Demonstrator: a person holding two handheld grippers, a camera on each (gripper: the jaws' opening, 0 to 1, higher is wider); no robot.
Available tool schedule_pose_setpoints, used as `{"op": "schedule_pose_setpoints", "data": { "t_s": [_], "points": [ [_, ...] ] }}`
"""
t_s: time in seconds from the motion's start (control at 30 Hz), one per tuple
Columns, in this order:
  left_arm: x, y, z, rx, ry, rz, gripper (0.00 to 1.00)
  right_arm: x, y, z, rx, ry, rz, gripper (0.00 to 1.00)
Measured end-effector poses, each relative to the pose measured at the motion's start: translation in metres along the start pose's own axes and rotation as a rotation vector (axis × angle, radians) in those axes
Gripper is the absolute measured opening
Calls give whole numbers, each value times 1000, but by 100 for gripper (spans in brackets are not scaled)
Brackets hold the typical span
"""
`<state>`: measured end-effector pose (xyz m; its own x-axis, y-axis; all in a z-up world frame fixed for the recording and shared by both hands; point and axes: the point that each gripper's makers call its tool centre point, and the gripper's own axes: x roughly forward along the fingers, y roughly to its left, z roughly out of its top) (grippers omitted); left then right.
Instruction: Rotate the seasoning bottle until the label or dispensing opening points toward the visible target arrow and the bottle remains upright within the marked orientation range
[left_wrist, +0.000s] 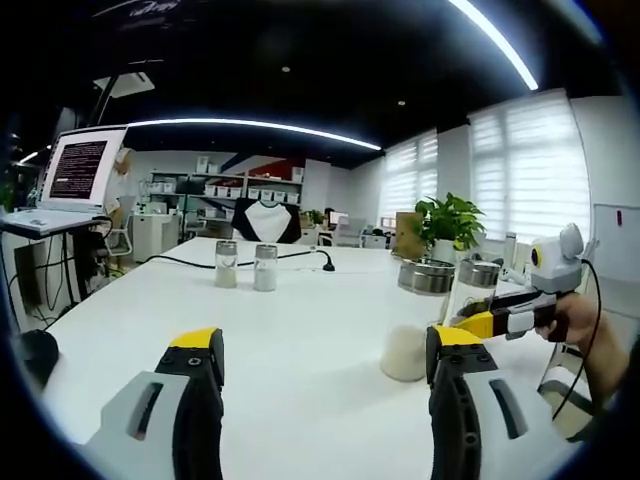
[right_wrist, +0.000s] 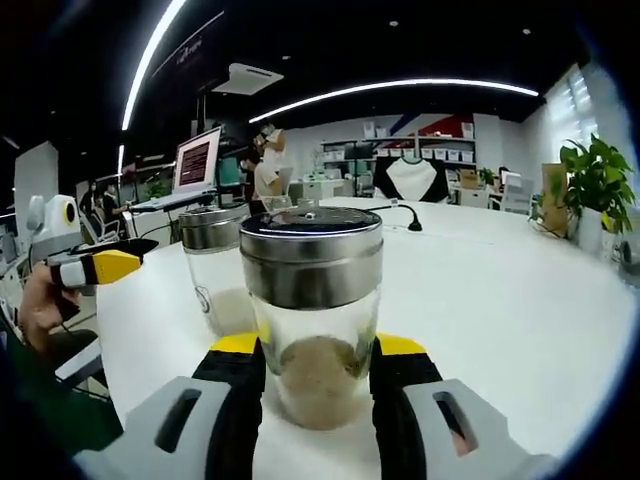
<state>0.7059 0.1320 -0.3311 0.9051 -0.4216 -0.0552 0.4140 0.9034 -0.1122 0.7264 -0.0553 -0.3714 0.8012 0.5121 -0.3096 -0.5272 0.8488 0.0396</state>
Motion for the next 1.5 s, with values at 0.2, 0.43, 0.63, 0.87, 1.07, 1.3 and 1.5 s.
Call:
{"op": "schedule_pose_setpoints", "data": {
  "t_s": [0.2,0.43,0.63,0.87,1.07,1.3,1.5],
  "points": [
    [0,-1,0,-1,1,-1,88,0,-1,0,6,1,-32,40],
    [0,-1,0,1,-1,-1,87,2,-2,0,23,7,-75,40],
    [-1,0,1,6,0,-1,87,2,-3,0,32,21,-110,40],
    [-2,5,1,20,12,18,87,0,-4,-1,45,32,-143,40],
    [-1,0,0,19,14,9,87,0,-6,-1,51,25,-189,40],
    [-1,-1,1,21,15,1,87,0,-9,-1,57,25,-267,40],
    [-1,0,1,17,16,4,87,1,-11,0,56,41,-298,40]
  ]
}}
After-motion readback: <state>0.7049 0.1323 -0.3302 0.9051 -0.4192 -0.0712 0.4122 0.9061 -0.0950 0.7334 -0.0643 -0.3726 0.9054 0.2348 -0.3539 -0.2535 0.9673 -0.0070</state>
